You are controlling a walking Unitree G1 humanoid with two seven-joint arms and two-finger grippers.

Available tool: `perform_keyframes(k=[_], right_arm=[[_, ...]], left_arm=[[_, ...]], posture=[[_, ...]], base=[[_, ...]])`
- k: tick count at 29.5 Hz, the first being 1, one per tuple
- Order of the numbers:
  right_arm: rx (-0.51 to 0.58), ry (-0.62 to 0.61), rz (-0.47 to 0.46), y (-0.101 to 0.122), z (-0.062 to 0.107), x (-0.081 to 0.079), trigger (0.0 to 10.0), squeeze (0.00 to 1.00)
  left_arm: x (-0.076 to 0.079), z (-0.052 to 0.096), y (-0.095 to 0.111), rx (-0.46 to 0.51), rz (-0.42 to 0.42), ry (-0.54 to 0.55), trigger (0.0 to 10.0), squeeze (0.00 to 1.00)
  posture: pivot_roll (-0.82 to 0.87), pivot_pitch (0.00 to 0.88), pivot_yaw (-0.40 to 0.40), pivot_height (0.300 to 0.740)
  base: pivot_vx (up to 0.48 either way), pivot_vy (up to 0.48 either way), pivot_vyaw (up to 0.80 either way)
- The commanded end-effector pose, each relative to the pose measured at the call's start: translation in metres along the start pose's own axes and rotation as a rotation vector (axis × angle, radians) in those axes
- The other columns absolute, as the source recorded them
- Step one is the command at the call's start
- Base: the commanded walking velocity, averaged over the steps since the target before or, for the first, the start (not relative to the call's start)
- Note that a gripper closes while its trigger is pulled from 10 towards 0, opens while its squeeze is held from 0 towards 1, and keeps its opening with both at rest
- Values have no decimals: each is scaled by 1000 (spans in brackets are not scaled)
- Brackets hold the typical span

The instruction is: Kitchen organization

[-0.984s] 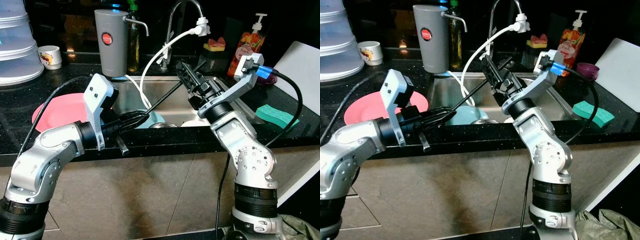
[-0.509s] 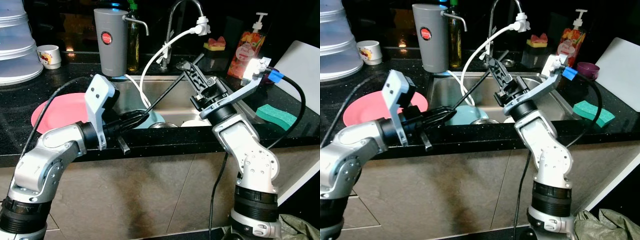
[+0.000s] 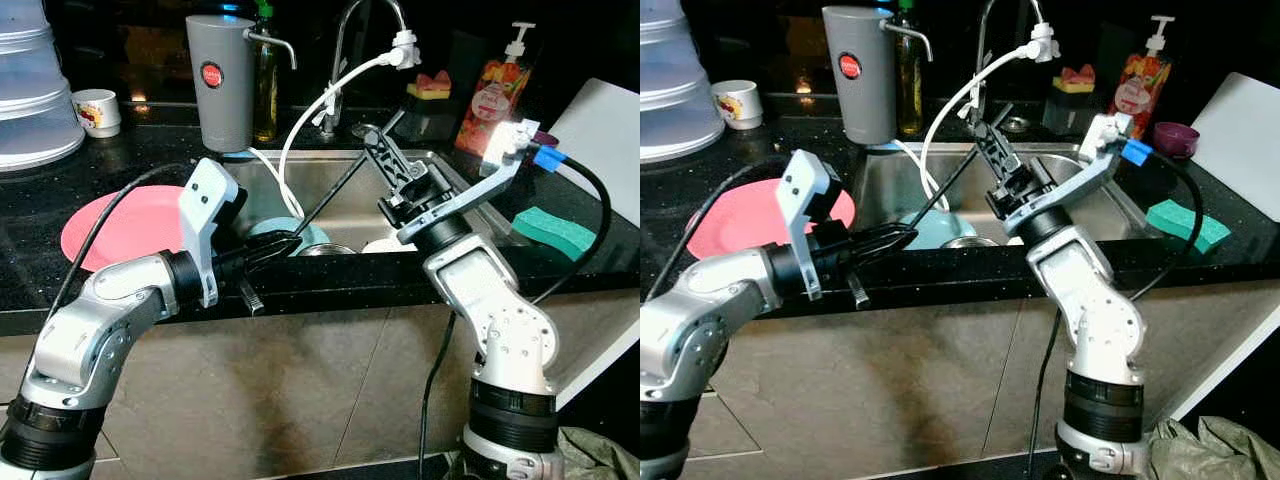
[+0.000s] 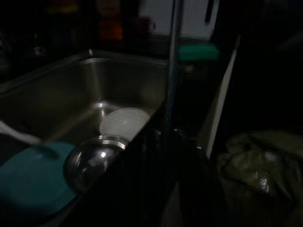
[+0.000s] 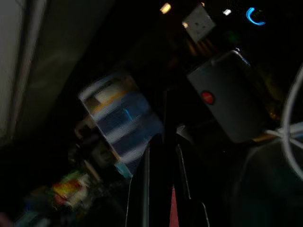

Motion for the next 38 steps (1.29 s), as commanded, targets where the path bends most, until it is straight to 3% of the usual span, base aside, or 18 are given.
perform_keyframes(k=[1, 5, 6, 11, 17, 18, 19, 24, 29, 32, 34, 36, 38], right_arm=[[2, -43, 32, 0, 3, 9, 10000, 0], [4, -46, 50, 0, 2, 11, 10000, 0], [0, -55, 74, -1, 1, 13, 10000, 0], [2, -73, 113, -1, 1, 18, 10000, 0], [50, -173, 255, 9, -4, 39, 10000, 0], [136, -205, 333, 22, -9, 45, 10000, 0], [168, -210, 351, 27, -12, 46, 10000, 0], [274, -245, 389, 42, -30, 52, 10000, 0], [313, -291, 419, 45, -43, 60, 10000, 0], [176, -337, 558, 18, -47, 75, 10000, 0], [79, -358, 583, -4, -45, 86, 10000, 0], [52, -363, 590, -12, -45, 90, 10000, 0], [-16, -362, 600, -36, -40, 97, 10000, 0]], left_arm=[[-2, 0, 11, 48, 14, 0, 10000, 1000], [-4, 1, 16, 71, 12, 12, 10000, 1000], [-5, 4, 23, 104, 26, 17, 10000, 0], [-6, 13, 37, 156, 43, 0, 10000, 0], [-7, 24, 48, 227, 83, -25, 10000, 0], [-9, 27, 51, 248, 97, -18, 10000, 0], [-10, 28, 52, 251, 101, -13, 10000, 0], [-11, 29, 50, 239, 106, 7, 10000, 0], [-10, 25, 50, 240, 113, 13, 10000, 0], [-10, 24, 50, 238, 117, 23, 10000, 0], [-11, 23, 50, 236, 118, 29, 10000, 0], [-11, 23, 50, 235, 119, 31, 10000, 0], [-11, 23, 49, 229, 120, 36, 10000, 0]], posture=[[105, 163, -62, 740], [106, 163, -63, 740], [111, 158, -64, 740], [114, 154, -63, 740], [127, 140, -59, 740], [130, 139, -58, 740], [130, 139, -58, 740], [136, 123, -59, 740], [137, 117, -62, 740], [139, 115, -64, 740], [142, 117, -64, 740], [142, 117, -64, 740], [142, 120, -64, 740]], base=[[0, 0, 0], [0, 0, 0], [0, 0, 0], [0, 0, 0], [0, 0, 0], [0, 0, 0], [0, 0, 0], [0, 0, 0], [0, 0, 0], [0, 0, 0], [0, 0, 0], [0, 0, 0], [0, 0, 0]])
Point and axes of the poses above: a point about 5 cm out from each wrist's last joint towards the gripper, its own z axis pointing back from the gripper into the wrist, its own y axis along the axis of the wrist's last joint, x = y × z, the point moved 3 cm from there along -z, pointing out of the wrist towards the gripper, and after that the axes turned 6 degrees about -z, right-handed, at the moved point
